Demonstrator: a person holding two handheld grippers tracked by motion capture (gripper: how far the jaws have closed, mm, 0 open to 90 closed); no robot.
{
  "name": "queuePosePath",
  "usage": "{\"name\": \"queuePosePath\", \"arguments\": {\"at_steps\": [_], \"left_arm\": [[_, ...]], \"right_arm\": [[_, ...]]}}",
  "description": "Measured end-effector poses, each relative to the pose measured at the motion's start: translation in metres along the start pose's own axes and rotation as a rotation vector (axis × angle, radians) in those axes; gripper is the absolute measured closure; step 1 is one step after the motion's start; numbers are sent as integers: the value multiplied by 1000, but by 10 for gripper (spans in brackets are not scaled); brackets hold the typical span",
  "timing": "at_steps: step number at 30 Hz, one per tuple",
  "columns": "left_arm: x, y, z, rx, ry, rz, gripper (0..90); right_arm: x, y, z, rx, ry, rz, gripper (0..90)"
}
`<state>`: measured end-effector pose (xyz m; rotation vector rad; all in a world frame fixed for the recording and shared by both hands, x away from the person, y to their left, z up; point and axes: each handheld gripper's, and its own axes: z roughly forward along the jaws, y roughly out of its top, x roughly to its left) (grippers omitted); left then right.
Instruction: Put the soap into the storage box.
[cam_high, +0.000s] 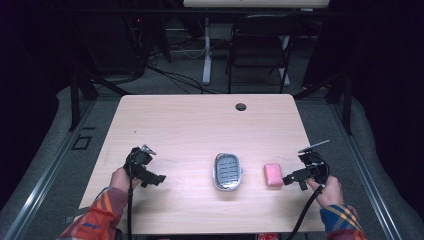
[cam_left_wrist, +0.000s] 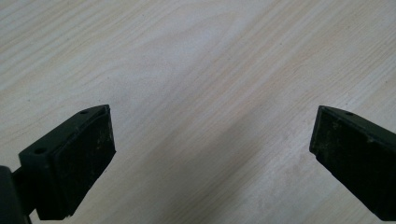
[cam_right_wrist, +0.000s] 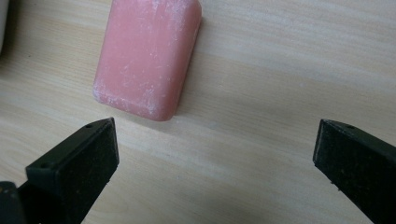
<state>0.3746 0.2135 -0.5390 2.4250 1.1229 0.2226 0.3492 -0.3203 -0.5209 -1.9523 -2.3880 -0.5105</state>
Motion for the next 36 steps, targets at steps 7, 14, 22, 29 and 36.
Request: {"name": "queuePosePath", "arguments": {"at_steps": [7,14,22,29,36], "left_arm": [[0,0,0,1,3,-3,0],[1,0,2,8,-1,-4,1],[1,1,2,10,-1,-4,0],[1,1,2,9,-3,-6,1],[1,1,2,8,-3,-5,0]], "right_arm": [[11,7,2,22,-23,-20,0],[30,19,7,45,-18,-29,0],[38,29,15,68,-17,-39,0],[42,36,19,86,-21,-47,0],[45,40,24,86,-27,-38,0]]}}
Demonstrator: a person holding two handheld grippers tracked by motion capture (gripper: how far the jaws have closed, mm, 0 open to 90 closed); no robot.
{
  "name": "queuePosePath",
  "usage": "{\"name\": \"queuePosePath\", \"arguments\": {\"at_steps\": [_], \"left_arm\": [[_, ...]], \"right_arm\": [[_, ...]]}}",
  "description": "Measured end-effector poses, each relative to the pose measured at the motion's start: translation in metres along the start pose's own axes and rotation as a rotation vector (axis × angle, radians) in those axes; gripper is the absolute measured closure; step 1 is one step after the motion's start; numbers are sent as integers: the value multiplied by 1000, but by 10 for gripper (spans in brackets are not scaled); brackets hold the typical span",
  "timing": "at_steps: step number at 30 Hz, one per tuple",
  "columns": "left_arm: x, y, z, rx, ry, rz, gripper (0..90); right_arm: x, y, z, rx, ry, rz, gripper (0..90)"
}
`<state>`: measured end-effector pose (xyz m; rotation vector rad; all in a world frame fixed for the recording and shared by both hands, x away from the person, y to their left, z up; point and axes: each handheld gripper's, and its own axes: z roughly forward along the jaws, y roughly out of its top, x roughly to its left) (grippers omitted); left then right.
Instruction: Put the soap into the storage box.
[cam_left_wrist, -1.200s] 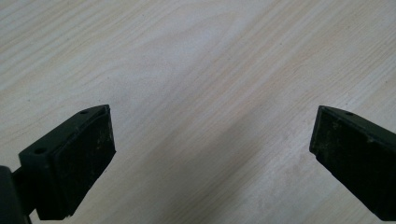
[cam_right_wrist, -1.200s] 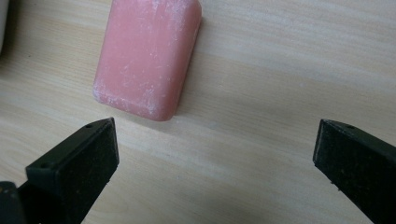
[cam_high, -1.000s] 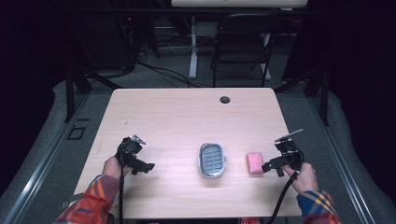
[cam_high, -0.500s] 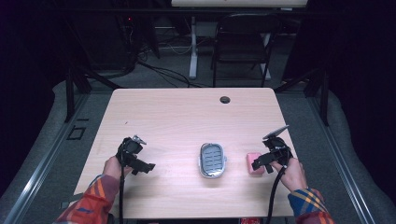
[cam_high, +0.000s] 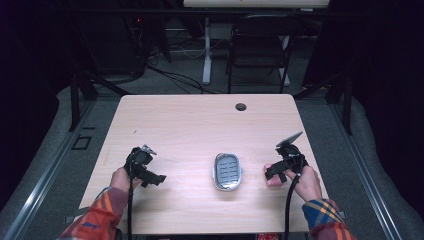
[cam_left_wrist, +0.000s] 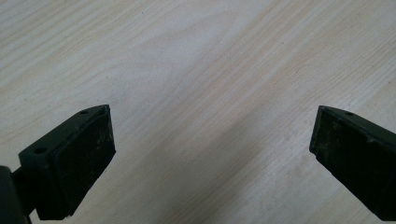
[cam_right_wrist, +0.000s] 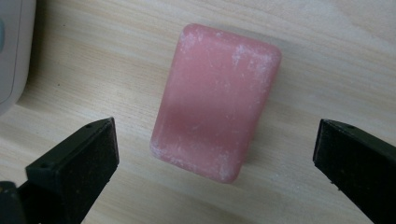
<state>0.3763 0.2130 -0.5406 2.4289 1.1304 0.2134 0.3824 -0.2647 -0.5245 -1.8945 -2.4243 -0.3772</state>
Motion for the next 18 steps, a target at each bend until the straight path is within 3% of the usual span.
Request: {"name": "queuePosePath", "arguments": {"at_steps": [3,4,6,9,10,18], "left_arm": [[0,0,0,0,-1,-1,0],[0,0,0,-2,-2,-2,0],[0,0,-1,-1,-2,-1,0],[0,-1,-1,-3,-3,-2,1],[0,-1,-1,-2,-3,-3,0],[0,0,-1,-2,-3,0,0]], "right_arm": [[4,3,4,-2,-5,20,0],[4,5,3,23,-11,-1,0],[5,7,5,29,-15,2,0],[7,10,9,18,-37,17,0],[7,11,9,37,-31,7,0],[12,16,15,36,-52,3,0]]}}
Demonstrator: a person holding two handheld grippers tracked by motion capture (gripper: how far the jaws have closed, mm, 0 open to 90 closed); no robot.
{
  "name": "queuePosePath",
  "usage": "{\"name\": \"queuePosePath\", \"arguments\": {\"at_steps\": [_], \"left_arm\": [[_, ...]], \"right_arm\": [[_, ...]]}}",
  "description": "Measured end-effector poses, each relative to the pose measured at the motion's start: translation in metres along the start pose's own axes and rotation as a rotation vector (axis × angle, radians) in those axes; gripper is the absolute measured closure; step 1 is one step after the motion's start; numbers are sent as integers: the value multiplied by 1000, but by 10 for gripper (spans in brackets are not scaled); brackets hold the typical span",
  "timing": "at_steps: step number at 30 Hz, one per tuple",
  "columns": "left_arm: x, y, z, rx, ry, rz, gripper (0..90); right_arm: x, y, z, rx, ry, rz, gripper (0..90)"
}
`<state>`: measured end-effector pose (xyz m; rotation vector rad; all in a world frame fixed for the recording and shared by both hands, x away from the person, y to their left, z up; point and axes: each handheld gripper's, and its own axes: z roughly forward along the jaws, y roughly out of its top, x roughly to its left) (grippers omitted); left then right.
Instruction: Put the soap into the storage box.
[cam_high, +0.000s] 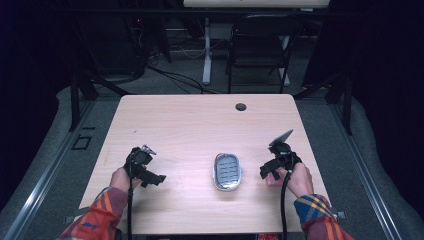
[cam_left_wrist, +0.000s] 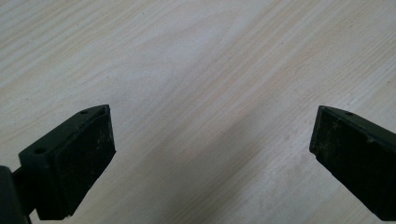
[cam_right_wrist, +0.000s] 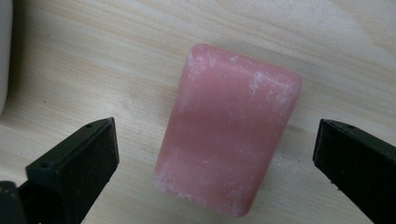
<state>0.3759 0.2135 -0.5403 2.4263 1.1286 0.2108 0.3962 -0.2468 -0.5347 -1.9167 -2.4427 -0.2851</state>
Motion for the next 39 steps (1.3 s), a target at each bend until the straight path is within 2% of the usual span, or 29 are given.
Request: {"name": "queuePosePath", "arguments": {"at_steps": [5,6,8,10,16,17,18,19,22,23,26,29,33,35,39], "left_arm": [[0,0,0,1,1,2,1],[0,0,0,3,1,1,0],[0,0,0,3,1,2,1],[0,0,0,1,1,1,1],[0,0,1,8,1,3,0],[0,0,1,9,1,2,1],[0,0,1,9,1,3,0],[0,0,1,11,0,1,0],[0,0,1,10,0,0,1],[0,0,1,11,-1,1,0],[0,0,1,11,-1,2,1],[0,0,1,12,-2,2,1],[0,0,1,13,-1,3,0],[-1,0,1,12,1,2,1],[-1,0,1,14,1,-1,1]], "right_arm": [[1,3,2,14,-2,-5,5],[3,4,3,16,-7,-10,65],[4,4,4,13,-11,-5,80],[5,6,3,33,-27,-25,137],[7,6,5,21,-45,-20,147],[7,7,4,32,-52,-28,154],[7,7,4,42,-56,-29,173],[7,6,6,21,-53,-9,189],[6,7,5,43,-58,-24,222],[6,7,7,24,-56,-13,266],[6,7,7,25,-63,-17,309],[5,8,7,60,-66,-43,324],[6,8,9,40,-71,-33,329],[6,9,8,67,-74,-53,339],[6,10,9,73,-78,-51,347]]}}
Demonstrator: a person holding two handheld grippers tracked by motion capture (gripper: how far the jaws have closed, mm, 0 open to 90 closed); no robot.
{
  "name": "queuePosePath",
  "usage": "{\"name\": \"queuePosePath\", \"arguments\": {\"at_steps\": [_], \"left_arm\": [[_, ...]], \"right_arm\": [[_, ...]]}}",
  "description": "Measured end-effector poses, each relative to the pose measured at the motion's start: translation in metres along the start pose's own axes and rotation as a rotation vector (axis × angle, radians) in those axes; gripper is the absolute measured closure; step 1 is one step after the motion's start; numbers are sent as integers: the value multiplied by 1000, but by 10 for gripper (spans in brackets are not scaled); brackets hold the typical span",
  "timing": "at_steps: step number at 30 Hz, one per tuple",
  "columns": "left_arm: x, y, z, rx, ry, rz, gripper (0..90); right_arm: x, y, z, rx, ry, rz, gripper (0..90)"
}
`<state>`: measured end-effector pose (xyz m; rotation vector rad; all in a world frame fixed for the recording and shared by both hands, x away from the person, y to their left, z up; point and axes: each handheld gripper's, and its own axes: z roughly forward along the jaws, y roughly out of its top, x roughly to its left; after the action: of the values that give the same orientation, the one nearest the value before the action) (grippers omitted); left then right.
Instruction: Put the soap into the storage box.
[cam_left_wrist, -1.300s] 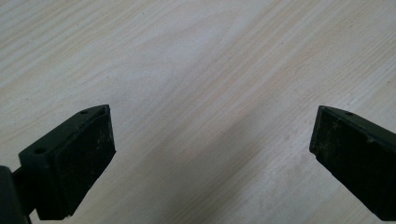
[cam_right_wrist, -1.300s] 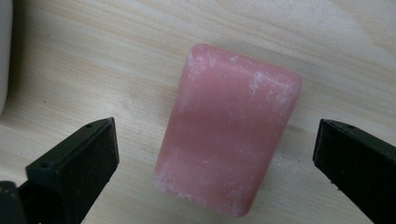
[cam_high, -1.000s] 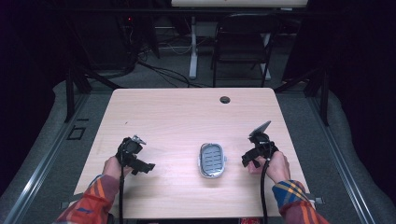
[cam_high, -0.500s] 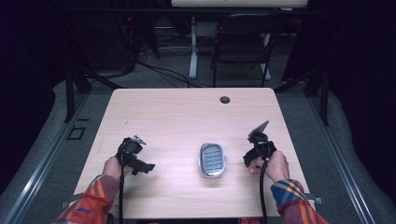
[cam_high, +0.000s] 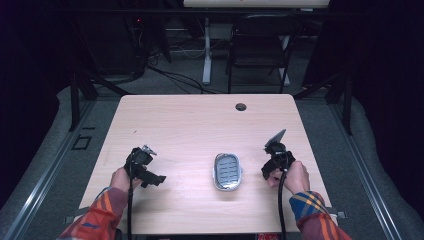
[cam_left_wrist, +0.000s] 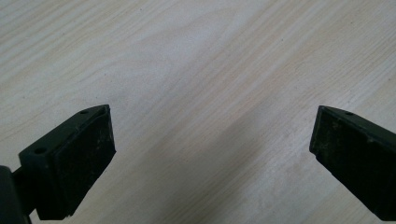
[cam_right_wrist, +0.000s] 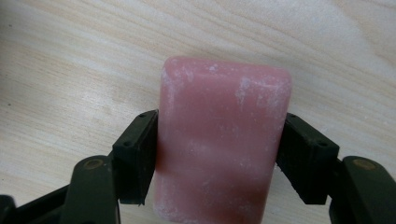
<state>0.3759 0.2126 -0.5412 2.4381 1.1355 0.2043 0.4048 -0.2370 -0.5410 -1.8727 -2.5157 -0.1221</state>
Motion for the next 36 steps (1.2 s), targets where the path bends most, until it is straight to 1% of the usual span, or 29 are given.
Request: {"name": "queuePosePath", "arguments": {"at_steps": [2,3,7,8,9,10,11,13,16,17,20,21,22,23,24,26,27,29,30,32,33,36], "left_arm": [[0,0,0,0,0,2,0],[0,0,0,-2,1,2,1],[0,0,0,0,2,-1,1],[0,0,0,0,2,-1,1],[0,0,0,1,1,0,1],[0,0,0,1,1,0,1],[0,0,1,0,1,-3,1],[0,0,1,5,1,-1,1],[-1,1,1,3,3,5,1],[-1,0,1,3,4,5,1],[0,0,1,4,2,1,1],[0,0,1,4,2,2,1],[0,0,1,5,1,2,1],[0,0,1,6,0,2,1],[0,0,2,8,1,3,1],[0,1,2,9,1,4,1],[0,1,2,10,0,3,1],[0,0,2,9,-1,2,1],[0,0,2,9,0,1,1],[0,0,2,9,1,1,1],[0,0,1,8,0,1,1],[1,0,1,8,0,0,1]], "right_arm": [[0,0,0,0,-1,-2,349],[1,0,1,-14,-7,-8,351],[4,0,2,-4,-38,-36,356],[4,0,2,-4,-38,-36,356],[5,0,5,-24,-34,-22,362],[5,0,5,-24,-34,-22,362],[4,1,4,8,-39,-46,366],[4,1,4,9,-39,-48,368],[5,1,5,-5,-34,-51,371],[4,2,3,18,-40,-72,372],[4,1,3,20,-31,-74,373],[3,1,3,14,-28,-73,373],[3,0,3,-18,-13,-56,373],[2,1,0,-1,-19,-69,373],[2,1,-1,-6,-17,-68,373],[2,1,-5,12,-29,-87,373],[3,1,-6,4,-24,-85,373],[3,1,-8,12,-26,-94,373],[3,0,-9,4,-21,-89,373],[4,0,-11,6,-24,-93,373],[4,1,-13,36,-29,-115,373],[5,0,-14,39,-24,-114,373]]}}
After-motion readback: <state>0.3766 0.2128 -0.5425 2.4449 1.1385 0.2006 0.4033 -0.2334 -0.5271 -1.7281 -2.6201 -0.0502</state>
